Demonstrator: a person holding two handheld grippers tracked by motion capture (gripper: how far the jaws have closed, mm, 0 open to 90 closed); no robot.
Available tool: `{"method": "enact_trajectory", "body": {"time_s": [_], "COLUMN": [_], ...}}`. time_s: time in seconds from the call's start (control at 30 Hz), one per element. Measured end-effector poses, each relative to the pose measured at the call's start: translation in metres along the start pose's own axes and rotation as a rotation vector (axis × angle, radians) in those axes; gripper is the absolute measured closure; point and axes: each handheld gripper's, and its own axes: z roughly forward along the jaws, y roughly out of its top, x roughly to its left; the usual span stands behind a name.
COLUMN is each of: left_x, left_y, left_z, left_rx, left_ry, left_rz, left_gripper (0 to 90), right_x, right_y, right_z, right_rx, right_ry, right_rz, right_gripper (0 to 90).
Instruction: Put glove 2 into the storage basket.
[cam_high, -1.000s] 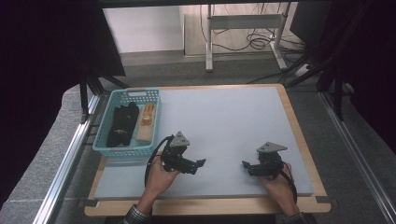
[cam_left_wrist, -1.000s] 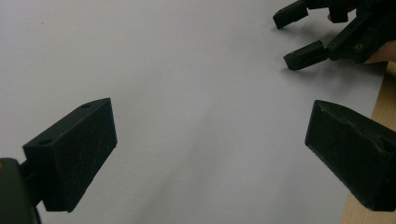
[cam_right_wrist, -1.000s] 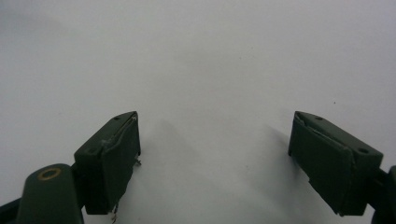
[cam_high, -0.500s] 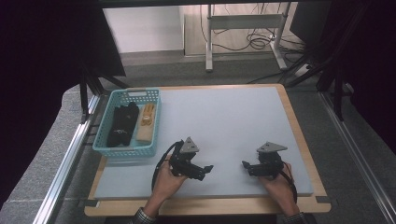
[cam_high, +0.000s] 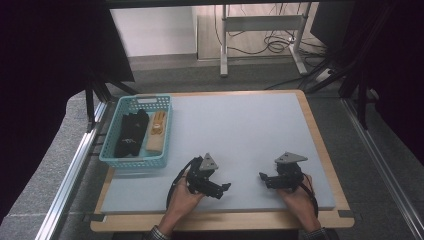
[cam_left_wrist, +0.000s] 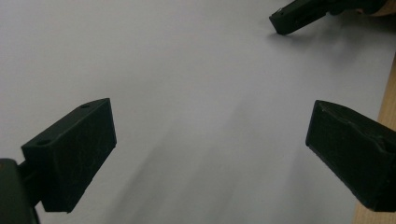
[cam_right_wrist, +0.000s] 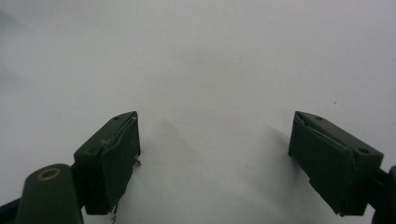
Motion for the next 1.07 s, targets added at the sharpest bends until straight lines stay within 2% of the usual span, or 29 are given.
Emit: {"method": "enact_trajectory", "body": {"time_s": [0.2, 0.67, 0.9, 1.07], "left_x": [0.000, -0.004, -0.001, -0.001], "left_y": [-0.008, -0.021, -0.021, -0.021], "left_z": [0.006, 0.018, 0.019, 0.019], "left_rx": [0.019, 0.086, 0.095, 0.096], "left_ry": [0.006, 0.065, 0.050, 0.050], "left_rz": [-0.006, 0.010, -0.020, -0.020], "left_gripper": [1.4, 1.1, 0.0, 0.0], "right_x": [0.000, 0.000, 0.000, 0.000], "right_y": [0.000, 0.000, 0.000, 0.000], "right_z": [0.000, 0.000, 0.000, 0.000], "right_rx": [0.000, 0.000, 0.000, 0.000], "right_ry": [0.000, 0.000, 0.000, 0.001], "right_rz": [0.000, 0.000, 0.000, 0.001], "right_gripper": [16.0, 16.0, 16.0, 16.0]}}
